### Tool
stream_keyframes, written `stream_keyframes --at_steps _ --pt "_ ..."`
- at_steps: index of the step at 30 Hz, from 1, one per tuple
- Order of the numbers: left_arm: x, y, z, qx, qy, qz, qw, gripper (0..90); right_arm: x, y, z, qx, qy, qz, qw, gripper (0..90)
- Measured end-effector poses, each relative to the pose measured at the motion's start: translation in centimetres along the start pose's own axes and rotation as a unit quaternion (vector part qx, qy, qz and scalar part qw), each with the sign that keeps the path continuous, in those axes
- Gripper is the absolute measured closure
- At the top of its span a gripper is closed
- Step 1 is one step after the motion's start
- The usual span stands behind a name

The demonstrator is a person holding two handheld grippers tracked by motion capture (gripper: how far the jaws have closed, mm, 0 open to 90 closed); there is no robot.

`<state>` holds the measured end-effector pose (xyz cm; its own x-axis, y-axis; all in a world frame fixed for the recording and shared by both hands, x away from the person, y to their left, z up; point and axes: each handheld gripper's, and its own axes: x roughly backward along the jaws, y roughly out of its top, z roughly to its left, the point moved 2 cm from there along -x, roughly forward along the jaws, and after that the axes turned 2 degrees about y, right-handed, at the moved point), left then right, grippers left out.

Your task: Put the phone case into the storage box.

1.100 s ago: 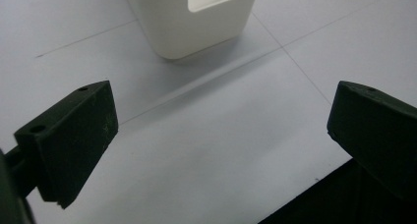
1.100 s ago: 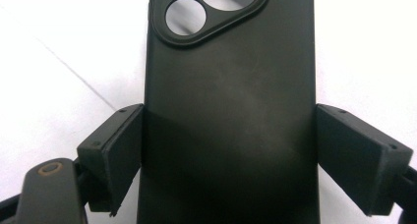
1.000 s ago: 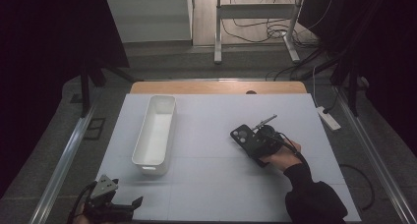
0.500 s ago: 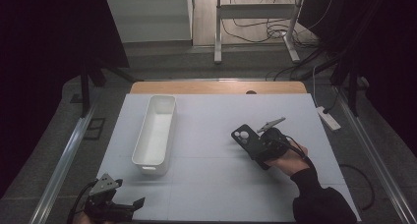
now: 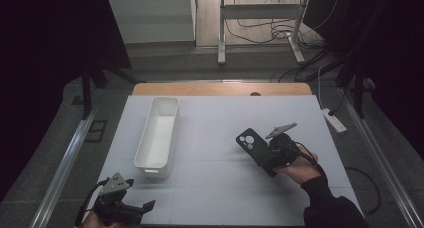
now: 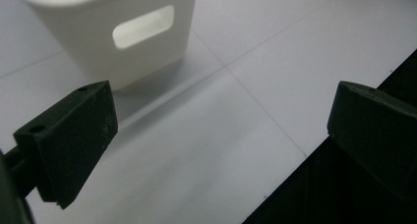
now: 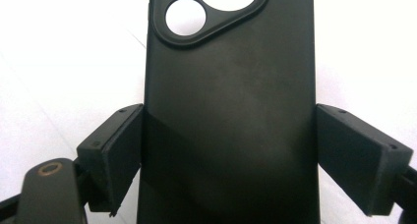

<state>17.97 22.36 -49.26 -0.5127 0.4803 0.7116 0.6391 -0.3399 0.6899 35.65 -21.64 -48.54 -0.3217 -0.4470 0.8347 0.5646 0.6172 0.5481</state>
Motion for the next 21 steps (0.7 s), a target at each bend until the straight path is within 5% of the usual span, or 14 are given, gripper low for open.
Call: stream_keyframes --at_steps 21 --pt "-1.3 4.1 0.4 -0.029 -0.034 -0.028 0.9986 0.0 1.5 -1.1 1.1 0.010 0.023 -0.023 0.9994 15.3"
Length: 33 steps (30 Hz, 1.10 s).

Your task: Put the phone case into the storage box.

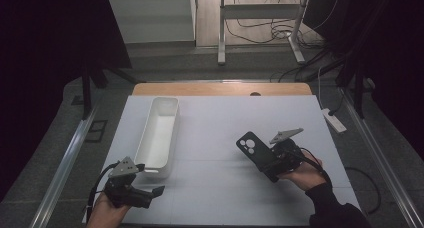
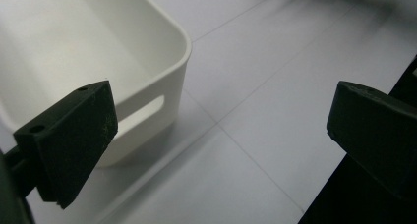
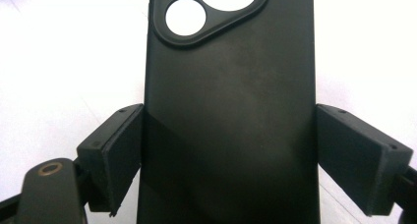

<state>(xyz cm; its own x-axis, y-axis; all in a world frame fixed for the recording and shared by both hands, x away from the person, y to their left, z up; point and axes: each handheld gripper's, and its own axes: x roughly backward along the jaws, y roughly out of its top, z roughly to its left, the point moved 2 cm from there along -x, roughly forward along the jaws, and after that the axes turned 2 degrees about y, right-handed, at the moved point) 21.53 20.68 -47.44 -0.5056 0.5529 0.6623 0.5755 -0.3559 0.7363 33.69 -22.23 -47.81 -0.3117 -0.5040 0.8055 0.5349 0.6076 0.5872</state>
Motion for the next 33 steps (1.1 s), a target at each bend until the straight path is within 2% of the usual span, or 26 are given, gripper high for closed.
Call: stream_keyframes --at_steps 6,12,20,27,29,33 --pt "-0.8 0.7 0.1 -0.014 -0.015 0.001 0.9998 0.0 0.5 -0.4 0.5 0.003 0.007 -0.008 0.9999 15.3" --pt "-1.3 1.2 0.3 -0.032 -0.020 0.001 0.9993 0.0 0.9 -0.7 0.9 0.006 0.018 -0.015 0.9997 15.3" --pt "-2.1 2.3 0.3 -0.050 -0.037 -0.009 0.9980 0.0 1.4 -1.0 1.7 0.013 0.032 -0.027 0.9990 15.2" --pt "-3.1 3.3 -0.1 -0.073 -0.055 -0.012 0.9958 0.0 1.6 -1.1 2.3 0.015 0.041 -0.034 0.9985 15.2" --pt "-3.5 3.7 -0.3 -0.084 -0.061 -0.012 0.9945 0.0 1.7 -1.1 2.5 0.017 0.044 -0.037 0.9982 15.2" --pt "-4.2 4.3 -0.6 -0.094 -0.080 -0.015 0.9922 0.0 1.9 -1.2 2.9 0.025 0.052 -0.043 0.9974 15.2"
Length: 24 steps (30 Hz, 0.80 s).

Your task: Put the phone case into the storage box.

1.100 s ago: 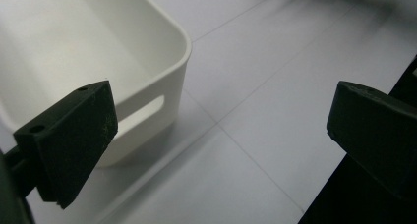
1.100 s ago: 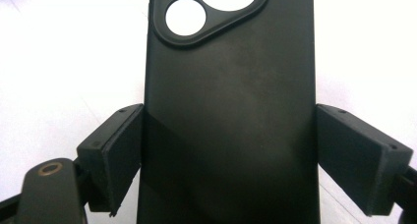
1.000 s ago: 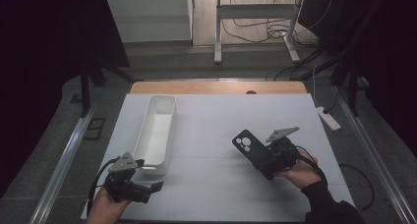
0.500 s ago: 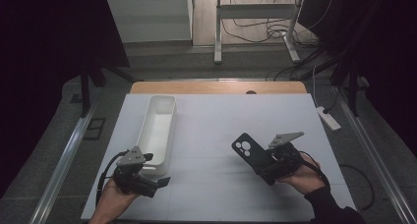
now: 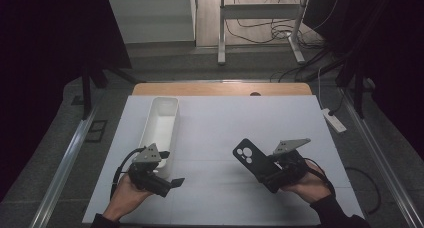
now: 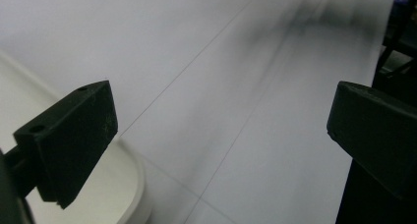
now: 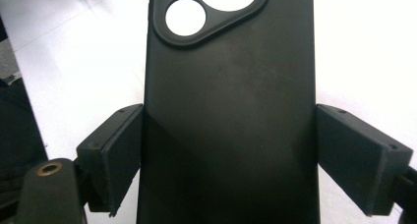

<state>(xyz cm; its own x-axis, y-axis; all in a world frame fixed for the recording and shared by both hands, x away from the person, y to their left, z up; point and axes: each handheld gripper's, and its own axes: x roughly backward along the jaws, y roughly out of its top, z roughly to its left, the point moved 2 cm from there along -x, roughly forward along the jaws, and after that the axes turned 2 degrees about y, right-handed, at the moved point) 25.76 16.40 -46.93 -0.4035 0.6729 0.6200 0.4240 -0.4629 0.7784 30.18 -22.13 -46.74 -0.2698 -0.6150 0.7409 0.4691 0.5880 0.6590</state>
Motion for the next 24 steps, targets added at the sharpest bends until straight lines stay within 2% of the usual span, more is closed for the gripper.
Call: stream_keyframes --at_steps 7,19,24 --pt "-0.8 0.8 0.0 -0.007 -0.026 -0.012 0.9995 0.0 0.1 0.0 0.6 0.009 0.003 -0.006 0.9999 15.2" --pt "-2.2 2.7 0.0 -0.026 -0.039 -0.026 0.9986 0.0 0.0 0.3 1.6 0.032 0.032 -0.019 0.9988 15.2" --pt "-2.6 3.1 0.0 -0.026 -0.056 -0.032 0.9976 0.0 -0.3 0.4 1.9 0.046 0.044 -0.021 0.9978 15.2"
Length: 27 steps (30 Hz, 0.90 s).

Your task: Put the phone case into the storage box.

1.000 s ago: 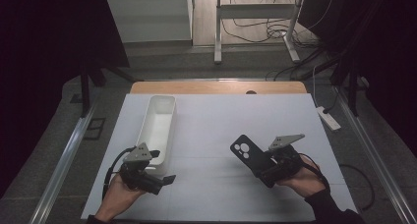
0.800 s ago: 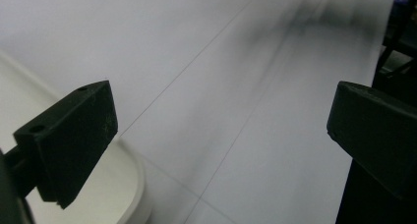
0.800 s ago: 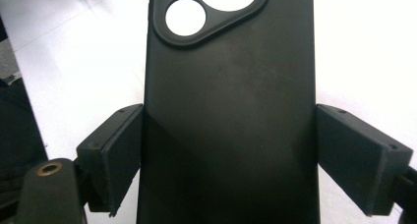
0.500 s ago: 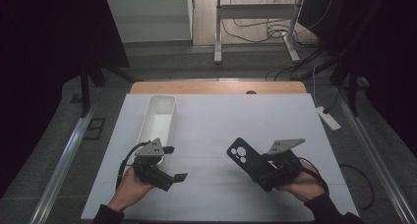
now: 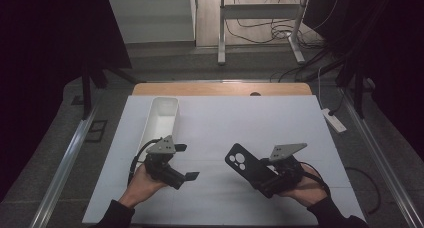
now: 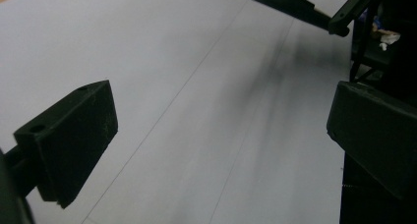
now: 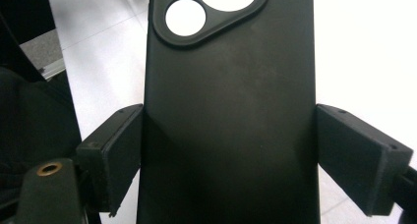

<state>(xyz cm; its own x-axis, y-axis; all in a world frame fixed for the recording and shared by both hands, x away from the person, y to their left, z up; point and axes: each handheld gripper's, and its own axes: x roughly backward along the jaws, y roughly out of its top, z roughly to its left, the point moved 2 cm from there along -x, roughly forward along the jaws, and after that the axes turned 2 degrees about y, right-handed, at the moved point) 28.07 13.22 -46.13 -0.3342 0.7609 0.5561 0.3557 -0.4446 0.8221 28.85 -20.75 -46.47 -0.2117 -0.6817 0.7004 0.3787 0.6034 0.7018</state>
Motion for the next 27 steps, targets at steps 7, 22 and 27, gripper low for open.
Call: stream_keyframes --at_steps 7,22,27 --pt "-0.5 0.5 -0.1 -0.010 -0.014 -0.006 0.9998 0.0 -0.4 0.3 0.0 0.006 0.017 -0.007 0.9998 15.1" --pt "-1.5 1.1 -0.2 -0.033 -0.045 -0.018 0.9983 0.0 -1.0 1.3 1.0 0.036 0.050 -0.017 0.9980 14.9" --pt "-2.0 1.3 -0.4 -0.041 -0.055 -0.021 0.9974 0.0 -1.2 1.6 1.3 0.041 0.062 -0.020 0.9970 14.8"
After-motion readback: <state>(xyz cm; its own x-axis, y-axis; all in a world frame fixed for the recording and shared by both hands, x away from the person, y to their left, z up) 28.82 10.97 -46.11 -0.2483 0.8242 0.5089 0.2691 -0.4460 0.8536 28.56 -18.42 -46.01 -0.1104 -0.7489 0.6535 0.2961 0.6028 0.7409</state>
